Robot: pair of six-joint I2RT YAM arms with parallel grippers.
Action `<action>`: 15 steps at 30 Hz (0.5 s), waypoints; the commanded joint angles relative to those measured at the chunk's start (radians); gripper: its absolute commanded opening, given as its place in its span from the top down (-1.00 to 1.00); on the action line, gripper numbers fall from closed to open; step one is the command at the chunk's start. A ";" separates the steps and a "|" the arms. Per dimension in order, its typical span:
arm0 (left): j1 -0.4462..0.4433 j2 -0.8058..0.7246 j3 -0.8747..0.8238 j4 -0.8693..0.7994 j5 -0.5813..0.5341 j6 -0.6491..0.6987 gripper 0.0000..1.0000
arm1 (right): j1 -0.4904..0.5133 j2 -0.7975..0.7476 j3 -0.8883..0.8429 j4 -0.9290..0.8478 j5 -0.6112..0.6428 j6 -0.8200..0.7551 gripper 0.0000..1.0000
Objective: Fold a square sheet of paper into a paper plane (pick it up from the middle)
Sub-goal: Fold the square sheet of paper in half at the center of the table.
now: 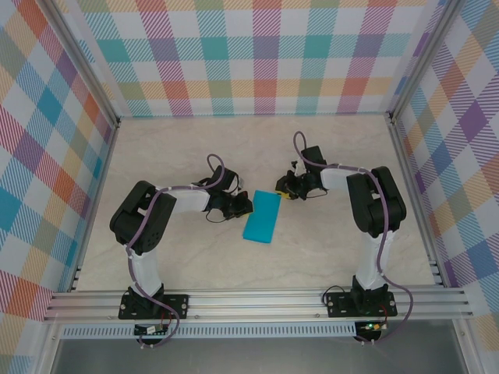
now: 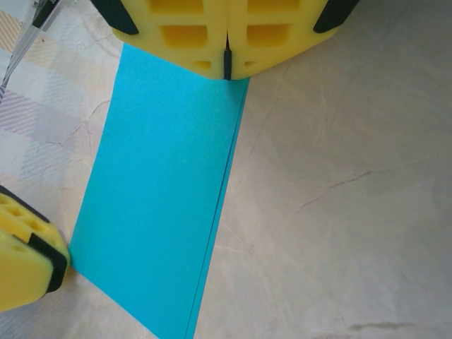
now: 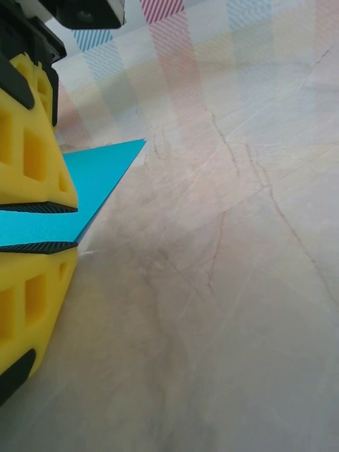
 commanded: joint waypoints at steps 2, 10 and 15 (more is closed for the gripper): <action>-0.016 0.061 -0.038 -0.149 -0.107 0.020 1.00 | -0.007 -0.024 -0.004 0.030 -0.046 -0.001 0.58; -0.017 0.062 -0.035 -0.147 -0.105 0.019 1.00 | -0.007 0.037 -0.031 0.026 -0.022 0.006 0.58; -0.017 0.064 -0.034 -0.147 -0.103 0.019 1.00 | -0.004 0.026 -0.020 -0.045 0.034 -0.034 0.58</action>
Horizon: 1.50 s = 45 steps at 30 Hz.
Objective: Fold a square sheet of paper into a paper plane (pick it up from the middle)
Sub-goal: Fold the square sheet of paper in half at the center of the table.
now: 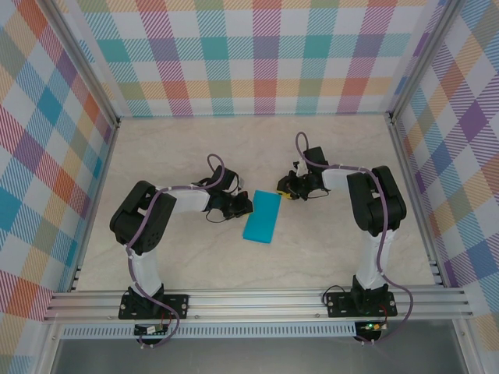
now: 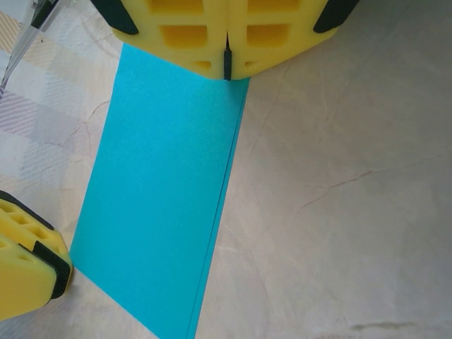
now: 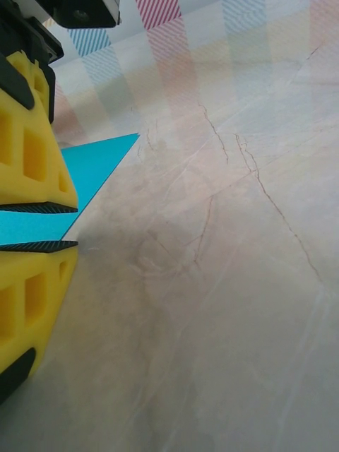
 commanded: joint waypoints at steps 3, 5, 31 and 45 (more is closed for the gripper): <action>-0.017 0.066 -0.034 -0.141 -0.103 0.016 1.00 | 0.006 -0.008 0.006 -0.105 0.063 -0.057 0.58; -0.017 0.066 -0.034 -0.143 -0.107 0.016 1.00 | 0.013 -0.032 0.023 -0.138 0.073 -0.079 0.58; -0.017 0.056 -0.043 -0.130 -0.096 0.009 1.00 | 0.275 -0.334 -0.373 0.126 0.026 0.173 0.55; -0.016 0.051 -0.056 -0.121 -0.094 0.008 1.00 | 0.283 -0.396 -0.474 0.133 0.061 0.165 0.54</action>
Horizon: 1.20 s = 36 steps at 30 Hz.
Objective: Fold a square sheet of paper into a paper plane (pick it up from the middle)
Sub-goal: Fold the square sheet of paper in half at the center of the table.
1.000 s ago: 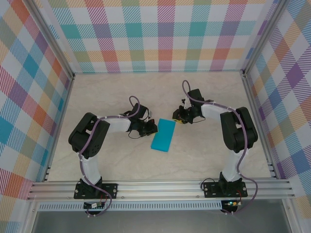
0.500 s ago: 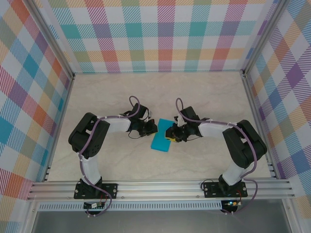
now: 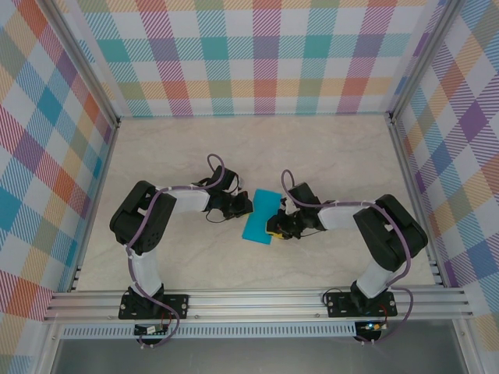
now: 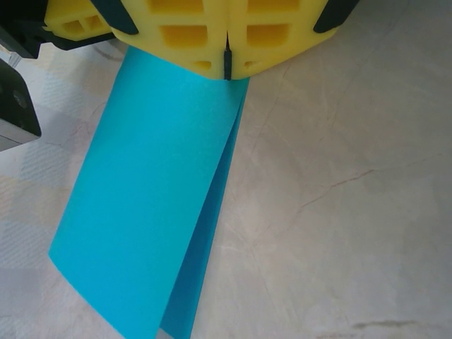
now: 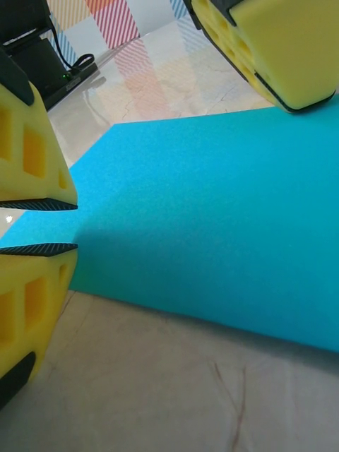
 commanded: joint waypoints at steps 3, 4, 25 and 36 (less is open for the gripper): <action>-0.017 0.049 -0.054 -0.131 -0.097 0.004 1.00 | 0.021 -0.106 -0.007 -0.039 0.015 -0.002 0.53; -0.016 0.048 -0.054 -0.131 -0.097 0.005 1.00 | 0.027 -0.114 -0.005 -0.039 0.013 0.002 0.53; -0.017 0.055 -0.057 -0.132 -0.100 0.008 1.00 | 0.122 -0.069 -0.068 0.010 0.065 0.073 0.56; -0.017 0.051 -0.057 -0.133 -0.097 0.008 1.00 | 0.015 -0.103 0.109 -0.132 0.131 -0.026 0.56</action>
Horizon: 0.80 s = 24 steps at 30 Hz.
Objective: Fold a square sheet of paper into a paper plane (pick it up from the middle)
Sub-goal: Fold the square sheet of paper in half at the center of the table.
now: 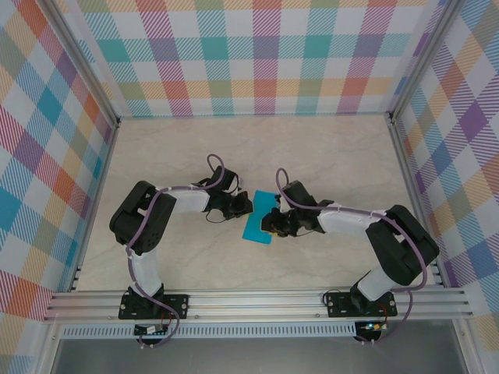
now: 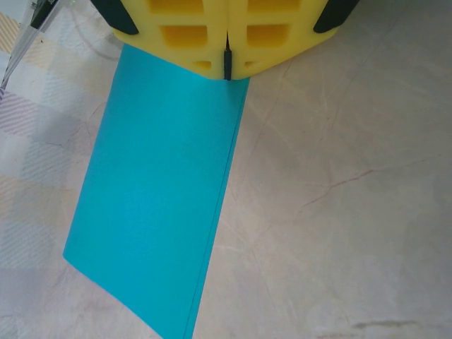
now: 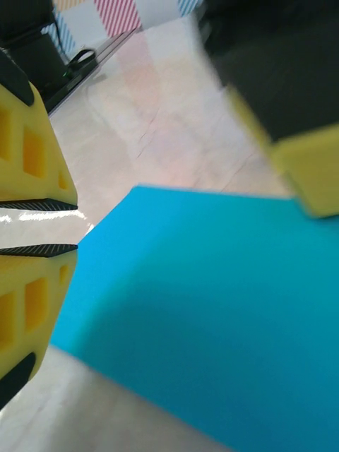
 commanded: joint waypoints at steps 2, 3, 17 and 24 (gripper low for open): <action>-0.017 0.051 -0.055 -0.139 -0.098 0.007 1.00 | -0.094 0.023 0.069 -0.037 -0.003 -0.060 0.55; -0.017 0.050 -0.056 -0.139 -0.101 0.008 1.00 | -0.113 0.037 0.088 -0.038 -0.016 -0.070 0.55; -0.017 0.063 -0.053 -0.144 -0.102 0.009 1.00 | -0.248 0.265 0.300 -0.050 -0.108 -0.142 0.56; -0.017 0.072 -0.054 -0.142 -0.099 0.012 1.00 | -0.263 0.347 0.310 -0.048 -0.103 -0.166 0.57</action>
